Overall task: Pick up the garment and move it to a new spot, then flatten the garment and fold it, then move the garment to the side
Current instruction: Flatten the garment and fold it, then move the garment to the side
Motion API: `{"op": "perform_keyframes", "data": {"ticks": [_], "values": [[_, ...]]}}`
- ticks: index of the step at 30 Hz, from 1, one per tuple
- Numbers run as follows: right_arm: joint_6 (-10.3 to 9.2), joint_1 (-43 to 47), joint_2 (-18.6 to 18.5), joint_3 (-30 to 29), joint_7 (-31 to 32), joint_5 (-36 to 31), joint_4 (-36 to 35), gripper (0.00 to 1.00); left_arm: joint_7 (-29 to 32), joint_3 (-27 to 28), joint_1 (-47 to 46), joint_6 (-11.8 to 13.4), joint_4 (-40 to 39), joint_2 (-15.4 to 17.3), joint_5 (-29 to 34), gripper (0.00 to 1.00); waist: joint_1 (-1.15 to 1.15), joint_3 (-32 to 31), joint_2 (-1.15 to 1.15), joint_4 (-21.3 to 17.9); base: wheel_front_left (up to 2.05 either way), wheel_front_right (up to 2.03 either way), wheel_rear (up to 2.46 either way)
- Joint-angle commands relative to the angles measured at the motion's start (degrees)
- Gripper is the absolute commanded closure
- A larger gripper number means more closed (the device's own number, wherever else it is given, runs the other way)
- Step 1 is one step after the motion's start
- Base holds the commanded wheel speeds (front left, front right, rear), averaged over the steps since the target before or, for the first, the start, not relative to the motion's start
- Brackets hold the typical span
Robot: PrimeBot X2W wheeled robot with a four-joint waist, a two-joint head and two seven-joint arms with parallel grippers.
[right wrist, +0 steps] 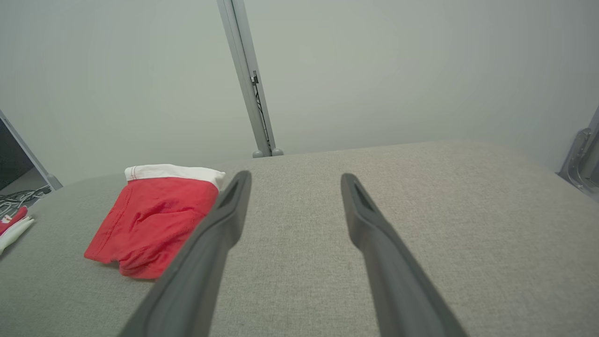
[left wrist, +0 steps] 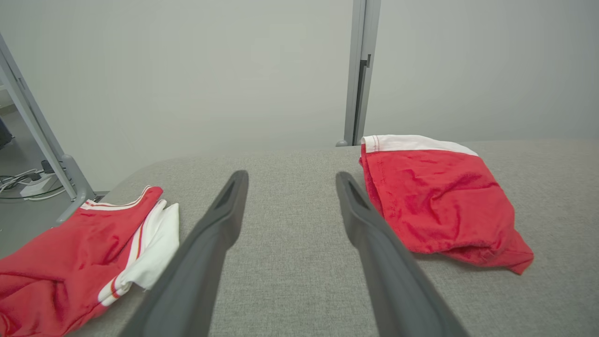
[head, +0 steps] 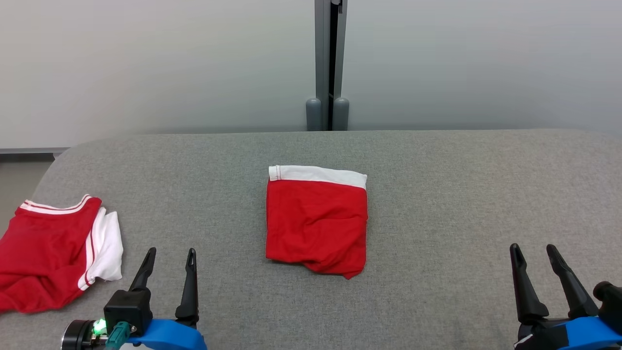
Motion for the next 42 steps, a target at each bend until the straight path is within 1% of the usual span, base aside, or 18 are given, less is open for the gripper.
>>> {"op": "perform_keyframes", "data": {"ticks": [1, 18, 21, 25, 29, 33, 39, 42], "values": [[0.03, 1.1, 0.2, -0.1, 0.2, -0.4, -0.4, 0.0, 0.1, 0.1, 0.4, 0.0, -0.2, 0.4, -0.1, 0.0, 0.0, 0.0, 0.01, 0.0, 0.0, 0.0, 0.0], [0.03, 0.8, 0.2, -0.7, 1.3, 0.6, -1.0, 0.0, -0.6, -0.9, -1.3, -0.4, 0.3, 0.8, -0.6, 0.0, 0.0, 0.7, 0.01, 0.1, 0.0, 0.0, 0.0], [0.03, -0.4, 0.2, -1.1, 1.8, 0.1, -0.8, 0.0, -1.0, -0.8, -2.8, -0.3, -0.1, 0.7, -0.7, 0.0, 0.0, 2.4, 0.01, 0.8, 0.0, 0.0, 0.0], [0.03, -3.6, 0.2, -0.9, 2.6, -0.7, 0.6, 0.0, -2.2, -0.6, -5.9, -0.6, -0.5, 0.6, -0.4, 0.0, 0.0, 6.5, 0.01, 2.9, 0.0, 0.0, 0.0], [0.03, -8.1, 0.2, 1.1, 3.2, -1.0, 4.4, 0.0, -3.7, -0.8, -9.9, -1.1, 0.0, -0.1, -0.2, 0.0, 0.0, 11.0, 0.01, 5.7, 0.0, 0.0, 0.0], [0.03, -14.4, 0.1, 4.6, 2.7, -0.2, 10.9, 0.0, -5.2, -1.0, -13.4, -1.6, 1.3, -1.2, 0.0, 0.0, 0.0, 14.3, 0.01, 8.4, 0.0, 0.0, 0.0], [0.03, -23.2, 0.1, 8.0, 1.3, 1.4, 22.3, 0.0, -6.5, -1.1, -16.4, -2.4, 3.4, -2.8, 0.1, 0.0, 0.0, 16.5, 0.01, 11.2, 0.0, 0.0, 0.0], [0.03, -26.3, 0.1, 8.4, 0.9, 1.4, 28.0, 0.0, -6.7, -1.2, -17.3, -2.7, 4.2, -3.5, 0.2, 0.0, 0.0, 16.9, 0.01, 12.2, 0.0, 0.0, 0.0]]}}
